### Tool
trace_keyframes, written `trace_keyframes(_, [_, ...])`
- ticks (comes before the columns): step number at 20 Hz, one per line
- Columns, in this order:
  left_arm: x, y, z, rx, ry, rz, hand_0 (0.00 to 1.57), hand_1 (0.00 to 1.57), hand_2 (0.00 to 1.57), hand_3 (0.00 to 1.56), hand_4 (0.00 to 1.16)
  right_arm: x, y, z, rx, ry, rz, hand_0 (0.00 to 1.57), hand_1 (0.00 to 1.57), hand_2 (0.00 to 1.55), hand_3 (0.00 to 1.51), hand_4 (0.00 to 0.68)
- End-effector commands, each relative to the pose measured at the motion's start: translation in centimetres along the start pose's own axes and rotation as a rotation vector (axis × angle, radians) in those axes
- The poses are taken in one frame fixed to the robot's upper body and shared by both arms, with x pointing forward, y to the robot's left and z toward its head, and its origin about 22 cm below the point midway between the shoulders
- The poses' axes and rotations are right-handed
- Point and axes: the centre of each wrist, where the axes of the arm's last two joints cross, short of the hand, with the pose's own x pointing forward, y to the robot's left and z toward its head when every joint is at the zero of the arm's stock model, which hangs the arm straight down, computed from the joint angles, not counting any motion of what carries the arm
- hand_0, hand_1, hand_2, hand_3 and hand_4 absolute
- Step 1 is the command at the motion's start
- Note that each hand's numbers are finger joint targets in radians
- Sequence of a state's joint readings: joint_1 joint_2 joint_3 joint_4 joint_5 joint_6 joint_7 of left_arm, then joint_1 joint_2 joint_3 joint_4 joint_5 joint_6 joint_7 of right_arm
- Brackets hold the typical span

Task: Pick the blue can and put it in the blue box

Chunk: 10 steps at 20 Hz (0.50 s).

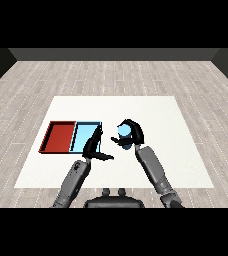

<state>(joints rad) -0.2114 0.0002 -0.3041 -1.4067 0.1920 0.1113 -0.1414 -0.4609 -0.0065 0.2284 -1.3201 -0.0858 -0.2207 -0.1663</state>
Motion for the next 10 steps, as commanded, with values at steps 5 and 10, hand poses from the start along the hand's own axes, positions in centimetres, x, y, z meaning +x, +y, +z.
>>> trace_keyframes(5, [0.2, 0.3, -1.6, -0.022, 0.027, -0.040, 0.00, 0.00, 0.00, 0.00, 0.00, 0.3, 1.6, -0.5, 0.055, -0.025, -0.018, 1.42, 1.42, 1.46, 1.43, 0.625])
trace_keyframes(10, [-2.1, -0.6, -2.7, -0.027, 0.045, -0.031, 0.00, 0.00, 0.00, 0.00, 0.00, 1.6, 3.0, 0.8, 0.054, -0.022, -0.005, 1.43, 1.43, 1.46, 1.43, 0.608])
